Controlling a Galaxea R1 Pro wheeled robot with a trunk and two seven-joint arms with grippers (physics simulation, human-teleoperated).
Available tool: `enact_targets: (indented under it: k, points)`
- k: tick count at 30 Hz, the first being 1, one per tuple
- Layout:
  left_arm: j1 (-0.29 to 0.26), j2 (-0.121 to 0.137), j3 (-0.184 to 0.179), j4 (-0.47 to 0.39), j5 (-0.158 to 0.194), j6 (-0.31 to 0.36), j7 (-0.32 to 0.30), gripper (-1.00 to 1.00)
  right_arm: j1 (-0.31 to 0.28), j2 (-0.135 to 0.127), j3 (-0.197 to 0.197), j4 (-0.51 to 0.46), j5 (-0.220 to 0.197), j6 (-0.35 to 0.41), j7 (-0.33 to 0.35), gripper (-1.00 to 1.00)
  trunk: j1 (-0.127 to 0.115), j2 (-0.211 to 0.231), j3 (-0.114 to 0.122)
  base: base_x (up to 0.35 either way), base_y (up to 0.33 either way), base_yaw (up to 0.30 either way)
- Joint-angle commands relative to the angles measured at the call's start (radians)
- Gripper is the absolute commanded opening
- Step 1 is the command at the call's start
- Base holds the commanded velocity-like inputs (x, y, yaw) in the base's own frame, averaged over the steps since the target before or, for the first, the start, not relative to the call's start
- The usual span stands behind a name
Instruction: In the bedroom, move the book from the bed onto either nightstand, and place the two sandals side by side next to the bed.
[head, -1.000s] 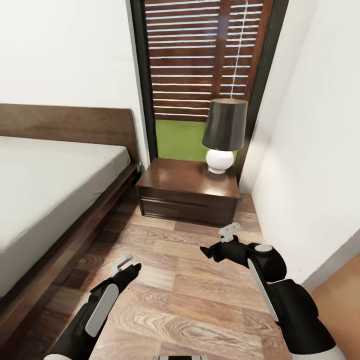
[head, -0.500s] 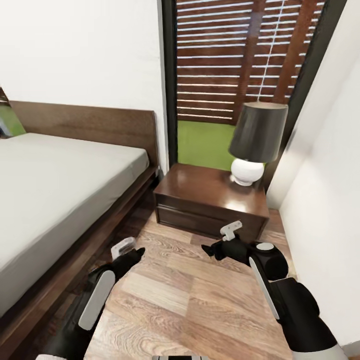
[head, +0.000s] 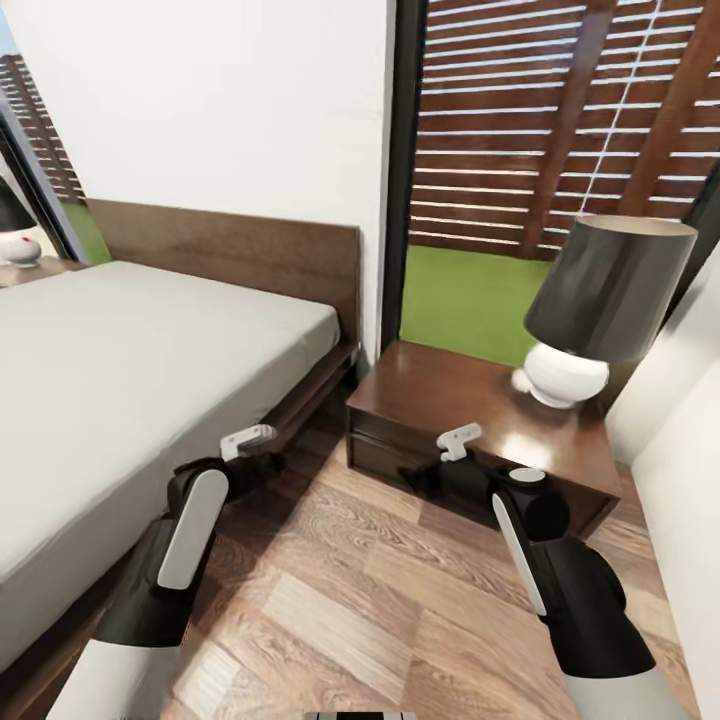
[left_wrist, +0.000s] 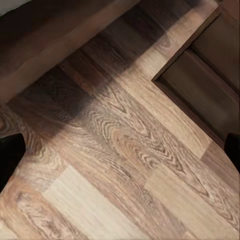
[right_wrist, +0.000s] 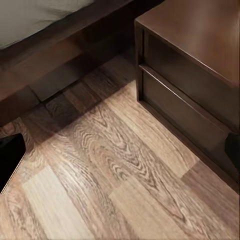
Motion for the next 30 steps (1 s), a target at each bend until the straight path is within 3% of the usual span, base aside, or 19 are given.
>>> enact_targets:
  k: [1, 6, 9, 10, 11, 16, 19, 22, 25, 30]
  points:
    - [-0.004, 0.003, 0.001, -0.007, 0.009, 0.026, 0.017, 1.0, -0.001, 0.001, -0.002, -0.001, 0.01, 0.003, 0.007, 1.0, 0.0, 0.0, -0.001, 0.264, 0.0, 0.281]
    - [-0.009, 0.0, 0.001, -0.018, 0.01, 0.055, 0.024, 1.0, -0.004, 0.003, -0.006, -0.001, 0.009, 0.005, 0.006, 1.0, 0.0, 0.0, -0.001, 0.142, 0.0, 0.281]
    - [-0.025, -0.012, -0.005, -0.037, 0.023, 0.065, 0.026, 1.0, -0.025, 0.004, -0.008, -0.001, 0.008, 0.01, 0.006, 1.0, -0.001, 0.0, 0.011, 0.05, 0.0, 0.273]
    - [-0.037, -0.015, -0.009, -0.063, 0.074, 0.07, 0.026, 1.0, -0.037, 0.004, -0.013, -0.002, 0.007, 0.012, 0.006, 1.0, -0.001, 0.001, 0.015, 0.018, 0.0, 0.143]
    - [-0.037, -0.015, -0.009, -0.063, 0.074, 0.07, 0.026, 1.0, -0.037, 0.004, -0.013, -0.002, 0.007, 0.012, 0.006, 1.0, -0.002, 0.001, 0.018, 0.018, 0.0, 0.143]
    - [-0.057, -0.011, -0.026, -0.086, 0.155, 0.073, 0.028, 1.0, -0.036, 0.006, -0.044, -0.002, 0.005, 0.006, 0.008, 1.0, -0.004, 0.002, 0.038, 0.009, 0.0, 0.073]
    - [-0.058, -0.006, -0.028, -0.09, 0.168, 0.072, 0.029, 1.0, -0.033, 0.02, -0.051, -0.002, 0.004, 0.006, 0.007, 1.0, -0.012, 0.015, 0.048, 0.003, 0.0, 0.024]
    - [-0.057, 0.004, -0.028, -0.092, 0.177, 0.071, 0.03, 1.0, -0.031, 0.059, -0.056, -0.002, 0.004, 0.003, 0.006, 1.0, -0.023, 0.036, 0.057, 0.001, 0.0, 0.012]
    - [-0.055, 0.009, -0.03, -0.091, 0.18, 0.071, 0.03, 1.0, -0.03, 0.079, -0.057, -0.001, 0.004, 0.003, 0.008, 1.0, -0.035, 0.057, 0.067, 0.001, 0.0, 0.005]
    - [-0.053, 0.01, -0.03, -0.088, 0.182, 0.069, 0.029, 1.0, -0.03, 0.086, -0.064, -0.001, 0.004, 0.002, 0.014, 1.0, -0.054, 0.092, 0.082, 0.0, 0.0, 0.002]
